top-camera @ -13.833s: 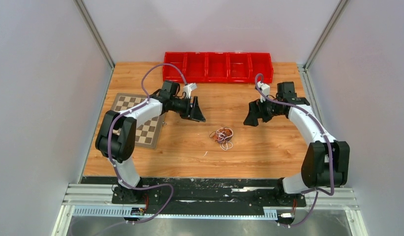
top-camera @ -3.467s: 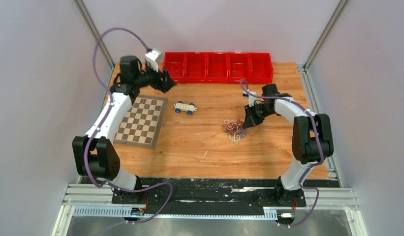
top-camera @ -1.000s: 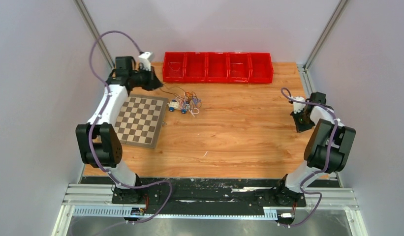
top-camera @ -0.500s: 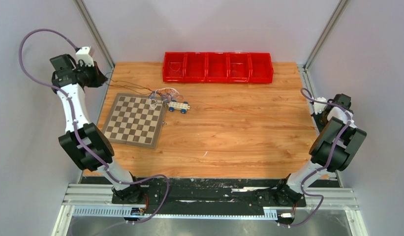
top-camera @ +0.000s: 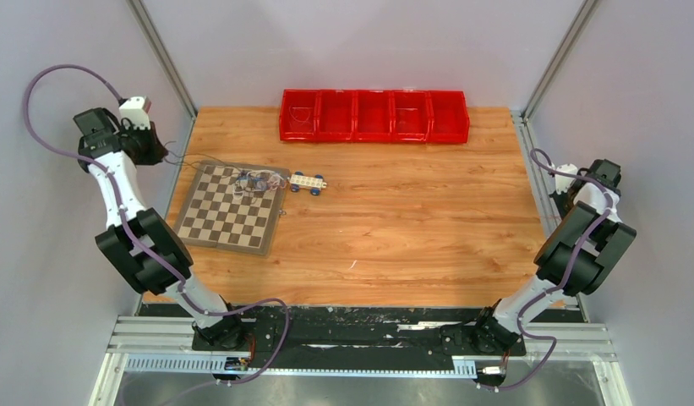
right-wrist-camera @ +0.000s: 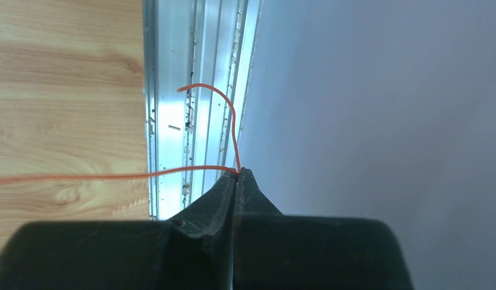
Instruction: Untangle the cables
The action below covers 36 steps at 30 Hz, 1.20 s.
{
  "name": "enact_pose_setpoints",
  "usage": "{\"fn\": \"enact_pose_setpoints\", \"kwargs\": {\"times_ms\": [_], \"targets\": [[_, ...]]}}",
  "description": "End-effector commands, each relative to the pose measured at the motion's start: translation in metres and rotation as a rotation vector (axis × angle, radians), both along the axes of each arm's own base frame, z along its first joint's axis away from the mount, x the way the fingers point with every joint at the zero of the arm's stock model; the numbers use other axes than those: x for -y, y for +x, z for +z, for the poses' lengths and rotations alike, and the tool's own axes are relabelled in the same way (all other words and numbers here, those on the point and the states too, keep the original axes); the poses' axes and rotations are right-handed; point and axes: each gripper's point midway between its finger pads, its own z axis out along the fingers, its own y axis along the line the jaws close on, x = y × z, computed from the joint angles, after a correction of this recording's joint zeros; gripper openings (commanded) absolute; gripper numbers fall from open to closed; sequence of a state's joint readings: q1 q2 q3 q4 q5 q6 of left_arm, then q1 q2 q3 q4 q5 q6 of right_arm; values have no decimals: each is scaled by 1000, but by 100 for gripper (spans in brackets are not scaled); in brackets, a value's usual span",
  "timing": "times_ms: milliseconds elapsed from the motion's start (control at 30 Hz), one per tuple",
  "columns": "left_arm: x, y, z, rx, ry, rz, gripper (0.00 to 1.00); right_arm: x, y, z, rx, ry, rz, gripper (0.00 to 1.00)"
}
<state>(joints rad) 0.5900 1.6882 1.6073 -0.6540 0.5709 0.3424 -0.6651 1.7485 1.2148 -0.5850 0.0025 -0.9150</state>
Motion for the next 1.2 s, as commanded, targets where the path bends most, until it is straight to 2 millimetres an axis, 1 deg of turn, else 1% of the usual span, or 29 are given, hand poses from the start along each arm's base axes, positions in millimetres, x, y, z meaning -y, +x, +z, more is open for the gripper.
{"fn": "enact_pose_setpoints", "kwargs": {"times_ms": [0,33,133,200,233,267,300,333,367,400,433,467,500,533,567,600,633,700,767,800,833,867,900,933,1000,1033,1067,1100,1167], "targets": [[-26,-4,-7,1,91,45,0,16,5,20,29,-71,-3,0],[-30,-2,-6,13,112,53,0,18,4,19,26,-75,-8,0],[-43,-6,-19,-33,160,93,0,25,1,20,22,-81,-21,0],[-44,-9,-24,-53,162,86,0,24,3,22,36,-74,-22,0],[-39,-11,-25,-59,149,68,0,22,4,23,45,-66,-20,0],[-29,-11,-22,-40,127,29,0,18,5,26,50,-63,-19,0],[-20,-11,-21,-31,108,4,0,8,11,27,70,-26,4,0],[-5,-11,-14,-2,80,-43,0,-4,14,29,80,15,26,0],[13,-12,-13,-4,55,-90,0,-21,19,34,98,74,59,0],[33,-15,-4,28,31,-162,0,-40,22,39,112,144,92,0],[57,-17,-4,20,6,-221,0,-64,28,47,141,223,135,0],[77,-22,3,41,-11,-275,0,-88,32,58,169,300,177,0],[103,-25,4,39,-29,-340,0,-113,37,69,191,369,214,0],[124,-32,12,60,-43,-387,0,-139,42,84,217,432,257,0],[150,-37,12,57,-65,-446,0,-165,46,97,238,489,300,0],[170,-45,27,92,-94,-488,0,-192,49,113,263,538,349,0],[194,-50,32,98,-118,-545,0,-218,51,128,288,586,398,0],[235,-64,56,135,-180,-637,0,-262,51,154,332,671,483,0],[270,-80,81,160,-251,-722,0,-292,47,172,353,733,537,0],[282,-89,91,165,-293,-747,0,-301,46,175,356,753,554,0],[297,-97,100,182,-303,-790,0,-303,45,173,349,759,555,0],[305,-101,103,172,-333,-797,0,-300,45,165,332,741,540,0],[313,-106,101,175,-339,-817,0,-291,46,150,304,698,527,0],[315,-106,100,173,-344,-813,0,-281,44,124,243,656,499,0],[316,-106,83,140,-344,-802,0,-263,37,83,140,585,453,0],[315,-105,70,112,-343,-789,0,-255,34,65,92,562,429,0],[315,-104,64,99,-345,-784,0,-251,30,50,53,551,406,0],[314,-104,54,76,-348,-777,0,-249,27,38,25,549,386,0],[314,-103,43,48,-361,-764,0,-246,29,26,13,544,349,0]]}}
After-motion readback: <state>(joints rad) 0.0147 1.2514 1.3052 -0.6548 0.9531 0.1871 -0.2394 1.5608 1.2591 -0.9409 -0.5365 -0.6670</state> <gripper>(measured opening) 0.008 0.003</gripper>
